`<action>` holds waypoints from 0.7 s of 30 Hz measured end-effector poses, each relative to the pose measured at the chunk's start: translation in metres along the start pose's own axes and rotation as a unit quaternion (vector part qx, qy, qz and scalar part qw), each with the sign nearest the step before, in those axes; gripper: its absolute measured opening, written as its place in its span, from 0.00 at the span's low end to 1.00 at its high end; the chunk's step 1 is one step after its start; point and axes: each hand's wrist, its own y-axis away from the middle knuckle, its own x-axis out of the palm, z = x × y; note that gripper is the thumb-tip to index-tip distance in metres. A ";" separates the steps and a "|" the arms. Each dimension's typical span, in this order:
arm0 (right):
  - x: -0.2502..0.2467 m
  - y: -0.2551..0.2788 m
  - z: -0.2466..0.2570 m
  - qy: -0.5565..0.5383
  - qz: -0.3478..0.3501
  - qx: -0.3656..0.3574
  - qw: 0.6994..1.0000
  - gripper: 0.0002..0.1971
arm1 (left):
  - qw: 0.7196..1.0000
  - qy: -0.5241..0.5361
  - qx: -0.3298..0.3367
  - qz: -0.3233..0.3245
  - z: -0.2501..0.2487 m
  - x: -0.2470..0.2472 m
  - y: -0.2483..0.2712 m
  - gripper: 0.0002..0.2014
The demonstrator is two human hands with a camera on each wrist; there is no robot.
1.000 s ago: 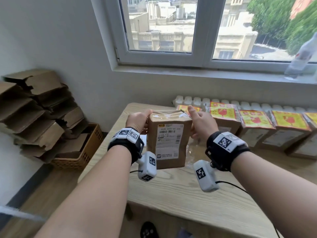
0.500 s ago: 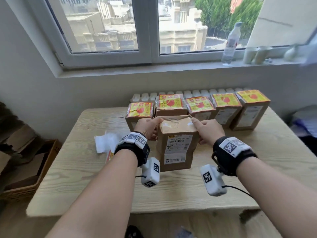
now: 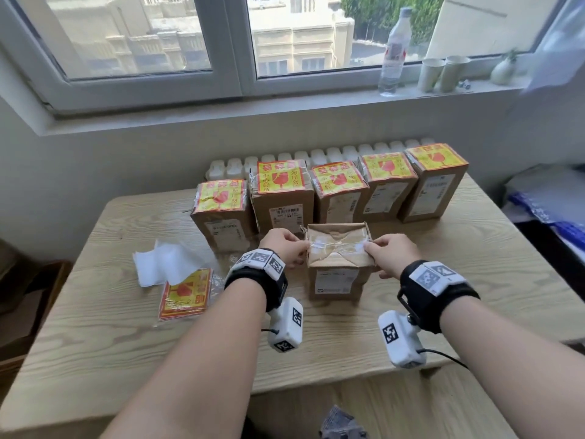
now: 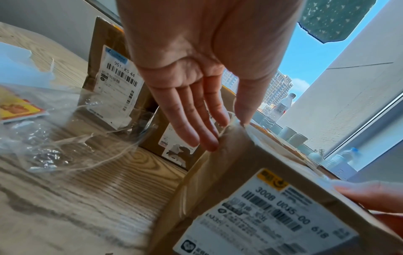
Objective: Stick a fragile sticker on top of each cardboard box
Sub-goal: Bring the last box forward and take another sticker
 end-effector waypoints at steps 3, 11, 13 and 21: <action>0.002 -0.004 0.011 0.055 -0.072 -0.027 0.995 0.14 | 1.000 -0.002 0.014 0.008 0.000 -0.006 -0.002 0.09; 0.047 0.025 0.107 -0.057 -0.052 -0.235 0.969 0.08 | 0.993 0.008 0.003 -0.118 0.028 -0.074 -0.010 0.08; 0.071 0.028 0.128 -0.063 0.015 -0.219 0.974 0.07 | 0.989 0.020 -0.018 -0.143 0.043 -0.098 -0.009 0.08; 0.184 -0.008 0.137 0.042 0.224 -0.023 0.973 0.11 | 0.975 0.039 -0.144 -0.162 0.139 -0.182 -0.020 0.05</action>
